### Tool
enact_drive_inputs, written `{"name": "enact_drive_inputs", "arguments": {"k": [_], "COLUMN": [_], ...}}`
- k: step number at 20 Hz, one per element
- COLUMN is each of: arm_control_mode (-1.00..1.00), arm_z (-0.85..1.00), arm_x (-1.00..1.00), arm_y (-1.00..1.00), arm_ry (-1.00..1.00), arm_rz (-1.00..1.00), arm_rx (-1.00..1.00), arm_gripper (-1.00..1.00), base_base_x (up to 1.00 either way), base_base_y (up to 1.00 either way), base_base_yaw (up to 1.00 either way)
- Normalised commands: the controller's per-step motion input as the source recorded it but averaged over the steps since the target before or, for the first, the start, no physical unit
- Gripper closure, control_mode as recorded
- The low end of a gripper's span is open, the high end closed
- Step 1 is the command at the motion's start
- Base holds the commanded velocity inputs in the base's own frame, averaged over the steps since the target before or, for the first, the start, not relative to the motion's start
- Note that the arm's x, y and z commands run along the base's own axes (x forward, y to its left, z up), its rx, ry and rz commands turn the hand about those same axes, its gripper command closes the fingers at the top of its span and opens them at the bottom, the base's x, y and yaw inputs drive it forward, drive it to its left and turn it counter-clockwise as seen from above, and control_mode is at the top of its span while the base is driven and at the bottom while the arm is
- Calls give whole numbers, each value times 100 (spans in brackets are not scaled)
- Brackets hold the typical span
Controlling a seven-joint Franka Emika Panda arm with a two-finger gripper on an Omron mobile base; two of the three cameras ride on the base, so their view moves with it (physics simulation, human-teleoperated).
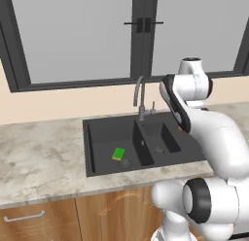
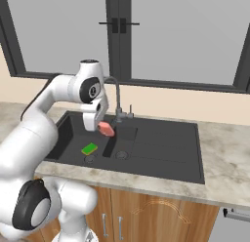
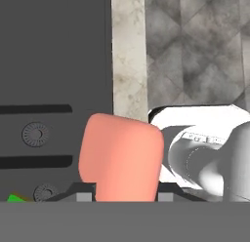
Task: Pick up the sponge and bar soap from the sink, and place them back in the shelves.
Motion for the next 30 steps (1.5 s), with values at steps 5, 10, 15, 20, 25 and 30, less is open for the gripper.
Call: {"name": "enact_drive_inputs", "arguments": {"k": [5, 10, 15, 20, 25, 30], "arm_control_mode": [-100, -100, -100, -100, -100, -100], "arm_z": [30, 31, 34, 32, 22, 10], "arm_x": [-61, -60, -59, -53, -41, -15], "arm_y": [0, 0, 0, 0, 0, 0], "arm_ry": [0, 0, 0, 0, 0, 0], "arm_rz": [0, 0, 0, 0, 0, 0], "arm_rx": [0, 0, 0, 0, 0, 0], "arm_gripper": [100, 100, 100, 100, 100, 100], "base_base_x": [0, 0, 0, 0, 0, 0], "base_base_y": [0, 0, 0, 0, 0, 0], "base_base_yaw": [0, 0, 0, 0, 0, 0]}}
